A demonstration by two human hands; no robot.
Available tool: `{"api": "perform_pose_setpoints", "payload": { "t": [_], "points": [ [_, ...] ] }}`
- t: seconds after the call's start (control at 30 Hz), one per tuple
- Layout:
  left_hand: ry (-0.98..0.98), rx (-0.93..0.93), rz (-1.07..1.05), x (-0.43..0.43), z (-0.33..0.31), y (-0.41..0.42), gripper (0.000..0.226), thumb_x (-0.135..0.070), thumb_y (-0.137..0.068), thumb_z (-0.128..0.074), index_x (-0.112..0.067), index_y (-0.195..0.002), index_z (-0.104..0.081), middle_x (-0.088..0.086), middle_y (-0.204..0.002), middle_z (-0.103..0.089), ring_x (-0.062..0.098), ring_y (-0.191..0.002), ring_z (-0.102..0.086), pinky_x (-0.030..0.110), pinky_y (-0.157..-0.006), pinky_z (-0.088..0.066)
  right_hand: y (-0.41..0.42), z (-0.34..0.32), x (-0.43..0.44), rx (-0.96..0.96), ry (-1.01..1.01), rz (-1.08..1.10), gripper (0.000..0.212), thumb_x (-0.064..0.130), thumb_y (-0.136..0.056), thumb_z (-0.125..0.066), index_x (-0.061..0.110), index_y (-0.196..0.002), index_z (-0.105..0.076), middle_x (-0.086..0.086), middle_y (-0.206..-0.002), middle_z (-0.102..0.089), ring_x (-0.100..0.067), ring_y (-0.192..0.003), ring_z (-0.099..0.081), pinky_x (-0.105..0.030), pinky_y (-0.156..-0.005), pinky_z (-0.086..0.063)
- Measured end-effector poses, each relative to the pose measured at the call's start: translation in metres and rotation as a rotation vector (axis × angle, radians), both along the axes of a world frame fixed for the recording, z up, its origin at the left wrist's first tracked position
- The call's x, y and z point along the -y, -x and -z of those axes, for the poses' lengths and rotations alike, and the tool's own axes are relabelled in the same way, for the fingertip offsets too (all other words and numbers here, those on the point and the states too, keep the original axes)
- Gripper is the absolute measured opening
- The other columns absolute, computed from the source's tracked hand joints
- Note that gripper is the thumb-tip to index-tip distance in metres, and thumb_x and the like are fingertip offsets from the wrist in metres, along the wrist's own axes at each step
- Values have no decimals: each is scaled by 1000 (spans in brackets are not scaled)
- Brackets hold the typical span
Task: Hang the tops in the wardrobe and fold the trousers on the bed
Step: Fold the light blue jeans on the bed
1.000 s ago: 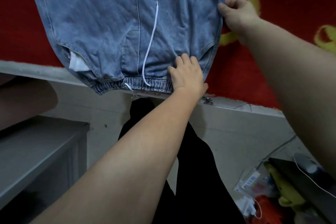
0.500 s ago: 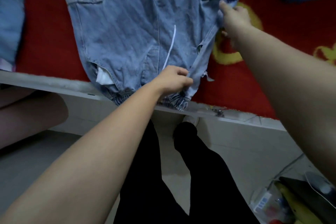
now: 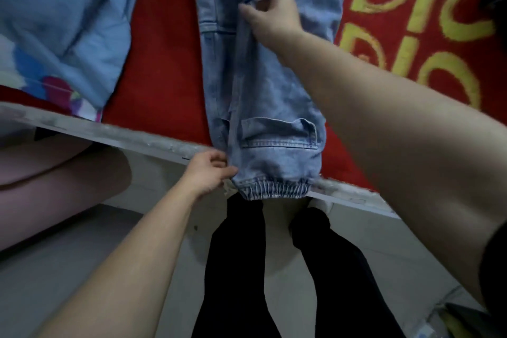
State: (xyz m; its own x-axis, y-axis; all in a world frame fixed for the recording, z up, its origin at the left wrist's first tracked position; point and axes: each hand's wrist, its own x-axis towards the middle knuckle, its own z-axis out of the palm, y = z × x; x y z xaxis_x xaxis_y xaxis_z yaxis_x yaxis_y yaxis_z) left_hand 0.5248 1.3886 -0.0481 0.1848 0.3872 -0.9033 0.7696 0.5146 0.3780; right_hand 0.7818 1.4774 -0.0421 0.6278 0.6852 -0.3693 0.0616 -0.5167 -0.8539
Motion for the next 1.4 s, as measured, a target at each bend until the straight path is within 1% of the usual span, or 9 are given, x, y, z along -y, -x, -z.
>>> {"api": "perform_pose_setpoints", "payload": {
  "t": [0.2,0.37,0.47,0.57,0.77,0.87,0.97,1.03,1.4],
  "points": [
    [-151,-43,5,2,27,19,23,-5,-79,-79,1,-99,-69,11,-89,-67,17,-78,-59,22,-61,-47,47,22,-39,65,124,-144,19,27,-87,-71,23,-94,-54,10,-91,-60,-6,-90,-59,-9,-68,-38],
    [-143,-21,20,-10,39,15,23,0,-82,-75,1,-105,-70,10,-96,-68,17,-86,-60,28,-76,-48,58,29,-50,251,76,-150,9,28,-91,-64,19,-89,-63,10,-84,-62,-3,-81,-57,-10,-66,-37],
    [-148,-64,43,-15,43,19,20,-1,-82,-75,1,-101,-72,10,-92,-68,15,-78,-58,22,-68,-41,63,41,-48,236,209,-550,25,19,-97,-52,6,-111,-69,-6,-107,-66,-14,-100,-61,-23,-91,-46],
    [-120,-108,74,-19,43,18,18,-3,-81,-75,-2,-99,-72,10,-92,-70,20,-81,-63,25,-69,-44,60,25,-47,194,310,-791,31,8,-96,-45,-2,-115,-68,-6,-107,-62,-13,-97,-57,-18,-83,-43],
    [-490,-232,-140,-40,13,-11,9,-15,-89,-57,-12,-97,-55,8,-92,-60,32,-95,-59,30,-74,-36,6,13,12,535,136,-239,32,31,-93,-52,18,-117,-69,-8,-117,-63,-20,-109,-59,-27,-96,-43],
    [-571,-180,-128,-75,8,-46,37,-40,-98,-49,-8,-116,-57,12,-113,-65,33,-109,-57,34,-85,-39,-21,12,45,639,284,57,57,56,-89,-55,17,-130,-52,-7,-127,-50,-21,-118,-51,-29,-99,-39],
    [-508,-92,-111,-108,24,-75,61,-61,-90,-55,-7,-117,-59,11,-120,-65,30,-112,-60,36,-94,-47,-38,22,69,282,470,76,85,73,-81,-59,10,-135,-43,-9,-133,-53,-26,-124,-52,-37,-105,-41],
    [-517,-86,-125,-115,34,-80,66,-64,-84,-61,-5,-112,-62,11,-115,-68,30,-108,-63,41,-93,-51,-38,32,89,-12,520,-33,69,67,-88,-56,10,-127,-57,-6,-121,-65,-23,-113,-61,-33,-93,-48],
    [-504,-159,138,-38,28,-37,50,-52,-90,-63,-2,-90,-57,23,-104,-67,40,-99,-61,37,-77,-41,18,38,196,-61,651,-36,41,46,-100,-51,11,-119,-61,-10,-121,-67,-33,-116,-59,-36,-88,-44]
  ]
}}
